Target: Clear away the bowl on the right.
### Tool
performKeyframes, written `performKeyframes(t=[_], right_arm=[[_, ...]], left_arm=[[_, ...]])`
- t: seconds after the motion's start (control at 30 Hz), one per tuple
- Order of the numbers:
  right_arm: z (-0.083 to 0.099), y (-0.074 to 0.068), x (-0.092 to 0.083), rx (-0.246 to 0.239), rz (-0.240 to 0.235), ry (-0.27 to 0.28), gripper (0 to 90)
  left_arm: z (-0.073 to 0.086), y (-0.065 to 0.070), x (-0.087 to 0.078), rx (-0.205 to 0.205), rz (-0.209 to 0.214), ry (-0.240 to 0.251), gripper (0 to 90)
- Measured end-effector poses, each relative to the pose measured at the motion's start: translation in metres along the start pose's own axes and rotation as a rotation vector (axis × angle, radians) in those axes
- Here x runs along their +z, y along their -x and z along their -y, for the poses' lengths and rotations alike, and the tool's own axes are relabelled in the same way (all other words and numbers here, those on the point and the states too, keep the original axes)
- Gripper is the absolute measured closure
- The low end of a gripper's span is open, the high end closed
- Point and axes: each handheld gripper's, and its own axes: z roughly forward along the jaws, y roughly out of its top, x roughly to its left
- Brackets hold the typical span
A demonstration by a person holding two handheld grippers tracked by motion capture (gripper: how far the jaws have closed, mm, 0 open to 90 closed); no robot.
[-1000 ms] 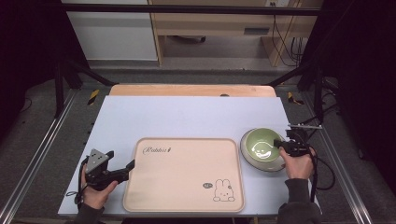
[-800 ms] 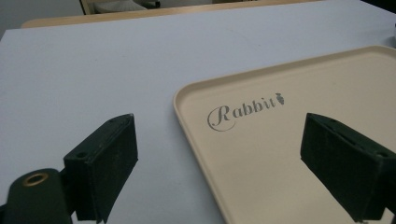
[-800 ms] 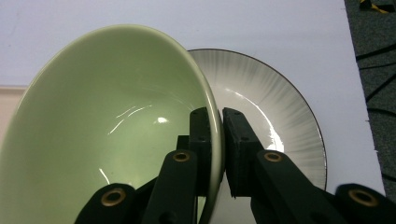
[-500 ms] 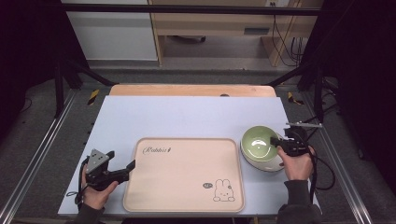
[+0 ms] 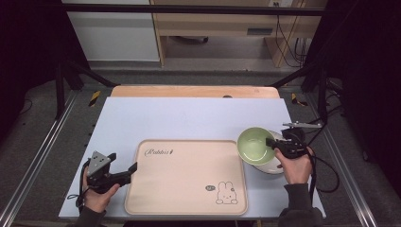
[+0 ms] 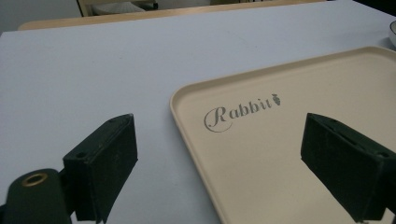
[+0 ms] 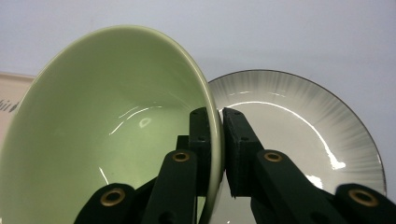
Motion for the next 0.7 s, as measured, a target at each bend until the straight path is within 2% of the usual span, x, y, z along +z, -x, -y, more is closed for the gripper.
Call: performKeyframes(t=[0.27,0.47,0.7], right_arm=[[-0.001,-0.011,0.000,-0.024,-0.027,-0.001,82.7],[-0.003,-0.021,-0.002,-0.042,-0.066,0.001,82.7],[-0.003,-0.031,-0.004,-0.070,-0.084,0.003,82.7]], left_arm=[[0.000,0.000,-0.001,-0.001,0.002,0.004,10.5],[-0.001,0.001,-0.001,-0.001,0.004,0.009,10.4],[-0.002,0.001,-0.002,0.001,0.005,0.012,10.1]])
